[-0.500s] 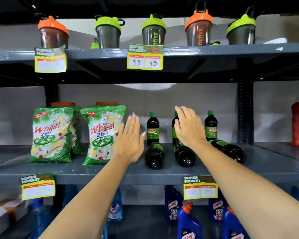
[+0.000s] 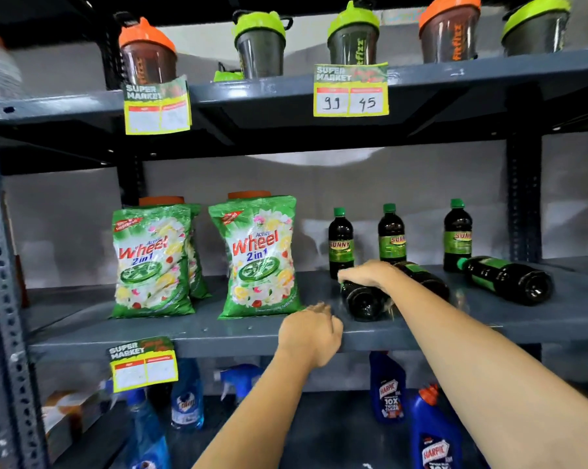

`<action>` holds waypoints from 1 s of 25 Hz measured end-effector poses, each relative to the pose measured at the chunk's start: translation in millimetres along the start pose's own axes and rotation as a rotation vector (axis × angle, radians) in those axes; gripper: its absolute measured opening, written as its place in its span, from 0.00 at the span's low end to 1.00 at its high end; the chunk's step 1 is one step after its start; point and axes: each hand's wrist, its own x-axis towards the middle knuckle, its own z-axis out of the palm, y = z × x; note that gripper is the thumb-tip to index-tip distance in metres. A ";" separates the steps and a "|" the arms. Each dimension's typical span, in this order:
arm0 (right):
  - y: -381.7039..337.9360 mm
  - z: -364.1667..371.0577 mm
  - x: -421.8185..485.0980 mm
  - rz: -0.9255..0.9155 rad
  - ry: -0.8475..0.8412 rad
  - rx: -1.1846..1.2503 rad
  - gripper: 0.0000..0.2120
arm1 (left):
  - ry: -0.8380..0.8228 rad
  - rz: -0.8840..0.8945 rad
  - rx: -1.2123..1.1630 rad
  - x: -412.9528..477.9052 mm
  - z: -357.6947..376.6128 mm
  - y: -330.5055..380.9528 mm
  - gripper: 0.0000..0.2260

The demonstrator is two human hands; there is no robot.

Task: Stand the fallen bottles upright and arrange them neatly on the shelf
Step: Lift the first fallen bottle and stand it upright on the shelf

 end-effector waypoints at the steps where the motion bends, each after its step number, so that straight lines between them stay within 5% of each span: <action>1: 1.3 2.7 0.9 0.022 0.032 0.039 0.32 | 0.006 0.010 0.015 -1.7 0.8 -0.6 0.22; 9: 2.0 42.7 -4.1 -0.235 0.730 0.203 0.28 | 0.013 0.022 0.024 -4.1 -2.3 -6.6 0.27; 13: 7.5 47.4 2.2 -0.406 0.659 0.315 0.36 | 0.055 0.011 0.006 -2.3 -8.5 -8.9 0.24; 19: 18.7 42.2 1.1 -0.303 0.431 0.607 0.47 | 0.055 0.003 -0.016 -2.8 -4.7 -5.5 0.20; 22: 30.8 39.2 2.3 -0.289 0.216 0.794 0.39 | 0.054 0.006 -0.021 -5.1 -0.8 -3.5 0.20; 25: 30.5 41.0 4.9 -0.297 0.264 0.794 0.36 | 0.063 0.016 -0.016 -3.3 -2.4 -5.7 0.21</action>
